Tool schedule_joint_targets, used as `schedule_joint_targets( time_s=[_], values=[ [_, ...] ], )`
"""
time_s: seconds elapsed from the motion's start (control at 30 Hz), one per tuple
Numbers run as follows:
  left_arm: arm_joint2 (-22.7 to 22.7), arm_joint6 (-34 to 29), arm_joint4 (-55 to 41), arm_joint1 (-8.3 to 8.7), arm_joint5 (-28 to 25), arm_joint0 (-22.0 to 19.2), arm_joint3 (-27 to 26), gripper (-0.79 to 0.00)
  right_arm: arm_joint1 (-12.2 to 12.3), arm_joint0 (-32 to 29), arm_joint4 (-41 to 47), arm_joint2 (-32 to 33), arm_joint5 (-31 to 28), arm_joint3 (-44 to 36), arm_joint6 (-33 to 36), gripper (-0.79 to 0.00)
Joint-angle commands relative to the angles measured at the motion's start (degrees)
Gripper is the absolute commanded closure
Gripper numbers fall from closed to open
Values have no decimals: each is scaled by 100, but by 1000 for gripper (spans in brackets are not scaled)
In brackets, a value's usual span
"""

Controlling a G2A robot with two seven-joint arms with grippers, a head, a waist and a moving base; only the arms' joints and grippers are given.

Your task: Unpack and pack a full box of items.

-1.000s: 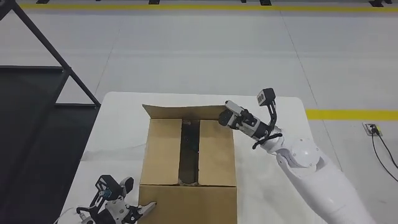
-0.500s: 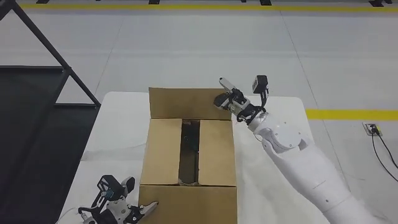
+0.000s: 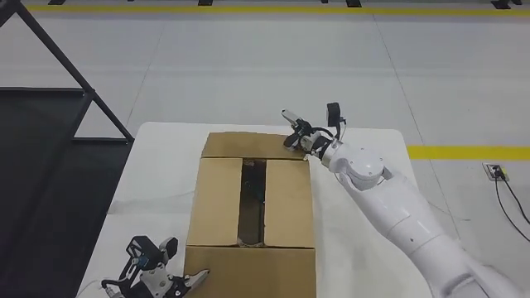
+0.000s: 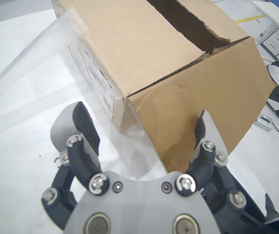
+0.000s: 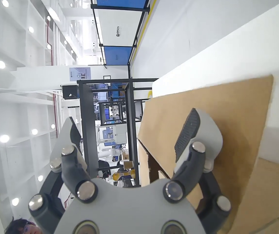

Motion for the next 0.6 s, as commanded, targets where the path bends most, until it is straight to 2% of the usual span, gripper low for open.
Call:
schedule_joint_targets(
  time_s=[0.0, 0.23, 0.37, 0.57],
  values=[
    [19, 0, 25, 2, 6, 5, -8, -785, -46, 38, 14, -5, 55, 156, 105, -785],
    [66, 22, 54, 7, 37, 17, 25, -785, -227, 162, -5, 22, 17, 617, 187, -785],
    [29, 82, 104, 14, 34, 46, 5, -785, -276, 143, -7, 142, -415, 610, 153, -785],
    [-325, 257, -118, 37, -102, 137, -146, -785, -221, -23, 130, 475, -1059, 200, 718, -785]
  ],
)
